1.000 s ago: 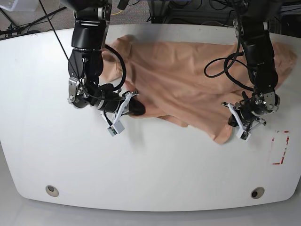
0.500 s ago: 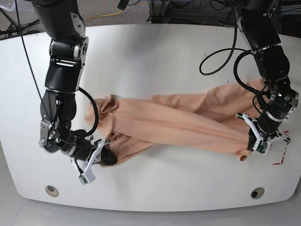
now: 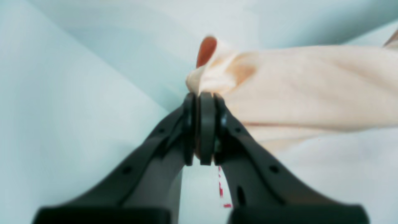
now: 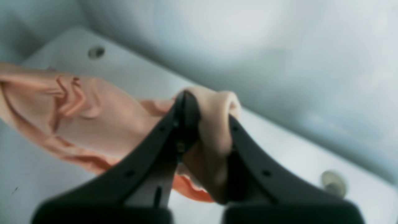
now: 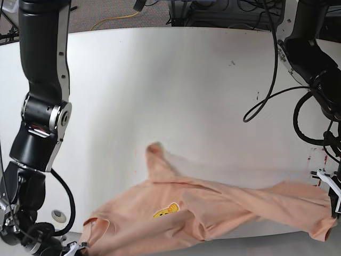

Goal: Fold the T-shirt properly
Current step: 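Lift and shake the shirt out between both grippers, then lay it flat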

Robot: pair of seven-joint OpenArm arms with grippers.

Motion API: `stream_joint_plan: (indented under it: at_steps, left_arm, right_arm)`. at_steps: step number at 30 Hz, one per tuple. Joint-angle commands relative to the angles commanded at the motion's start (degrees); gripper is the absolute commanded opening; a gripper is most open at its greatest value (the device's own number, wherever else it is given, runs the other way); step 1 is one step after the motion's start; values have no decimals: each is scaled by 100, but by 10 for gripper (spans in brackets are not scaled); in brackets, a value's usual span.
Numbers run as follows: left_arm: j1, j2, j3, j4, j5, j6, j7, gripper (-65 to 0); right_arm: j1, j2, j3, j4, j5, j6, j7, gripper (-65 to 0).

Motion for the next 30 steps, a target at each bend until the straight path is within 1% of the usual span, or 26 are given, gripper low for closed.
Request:
stream_joint_plan:
  at_steps: [3,7,10,11,14,18,20,24,27,30]
  left_arm:
    - [220,-70,-9,0,0,0,-18,-650]
    - [835,-97,-70,9,-9,0,-35,-650]
    - [1292,-70,-484,9,-9,0,-35,-650]
    - [1415,-62,-607,9,-9,0,-35,-650]
    - [1837,-62,-853,0,-9,0,-35,-650]
    - [2426,-53,-1134,0,-9,0,-35,-650]
    - [2637,-44,-1248,0,-9,0,-35,-650]
    - [3024,70,-1503,0,-18,0,-35,-650]
    - [3200,123,-1688,-18,-18,0,-35,-650]
    - [3367,149,-1732,-26,-18,0,-35,-650]
  right_arm:
    - [-123,62,9,0,0,0,-9,-650]
    - [-756,88,53,26,9,0,-9,-650]
    - [-1275,105,88,88,18,0,0,-650]
    - [-1459,141,193,185,18,0,0,-650]
    - [-2127,141,475,484,18,0,0,-650]
    - [-2857,141,563,756,35,0,-18,-650]
    - [-3226,141,624,870,167,0,-18,-650]
    - [-4000,158,818,1187,659,0,-26,-650]
    - [-4457,158,818,1415,923,0,-26,-650]
    - [-4853,158,826,1591,1134,0,-26,-650]
